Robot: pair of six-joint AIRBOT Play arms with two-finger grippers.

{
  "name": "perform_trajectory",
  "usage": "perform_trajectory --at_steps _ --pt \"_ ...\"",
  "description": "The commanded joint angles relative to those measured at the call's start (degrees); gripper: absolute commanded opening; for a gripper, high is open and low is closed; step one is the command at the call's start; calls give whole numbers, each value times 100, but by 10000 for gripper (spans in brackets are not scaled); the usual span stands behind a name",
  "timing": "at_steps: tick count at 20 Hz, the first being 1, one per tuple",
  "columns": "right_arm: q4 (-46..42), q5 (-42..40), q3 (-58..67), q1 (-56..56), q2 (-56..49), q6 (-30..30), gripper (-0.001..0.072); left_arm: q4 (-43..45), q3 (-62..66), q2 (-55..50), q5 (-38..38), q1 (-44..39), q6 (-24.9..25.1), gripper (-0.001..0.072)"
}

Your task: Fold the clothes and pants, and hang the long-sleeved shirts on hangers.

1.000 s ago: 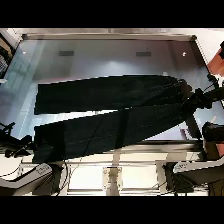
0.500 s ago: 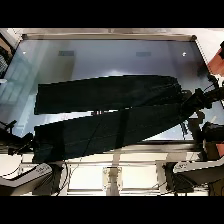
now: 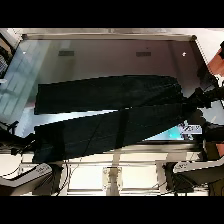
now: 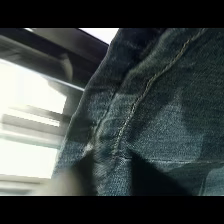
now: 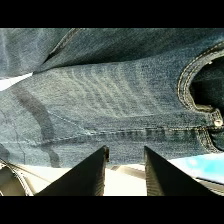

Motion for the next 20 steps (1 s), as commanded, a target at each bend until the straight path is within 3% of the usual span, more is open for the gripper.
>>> perform_trajectory --at_steps 1,7,9,12,13,14,20 --pt "72 0 0 7 4 -4 266 -61 -11 -2 13 4 7 31" --pt "33 -50 0 4 2 -391 266 -131 197 4 -514 4 256 28" --pt "-116 -140 4 -46 2 -688 278 -776 833 101 -542 4 273 28" --pt "-310 -323 7 -328 2 -1130 280 -1550 1921 610 -461 7 695 28" --pt "-420 -461 4 -466 2 -1139 403 -1506 2264 811 -267 9 699 29" --pt "-520 -538 4 -579 2 -1145 573 -1434 2540 966 -118 9 761 28" --pt "-511 -616 -76 -743 -63 -1692 592 -1429 3128 1147 50 7 922 28"
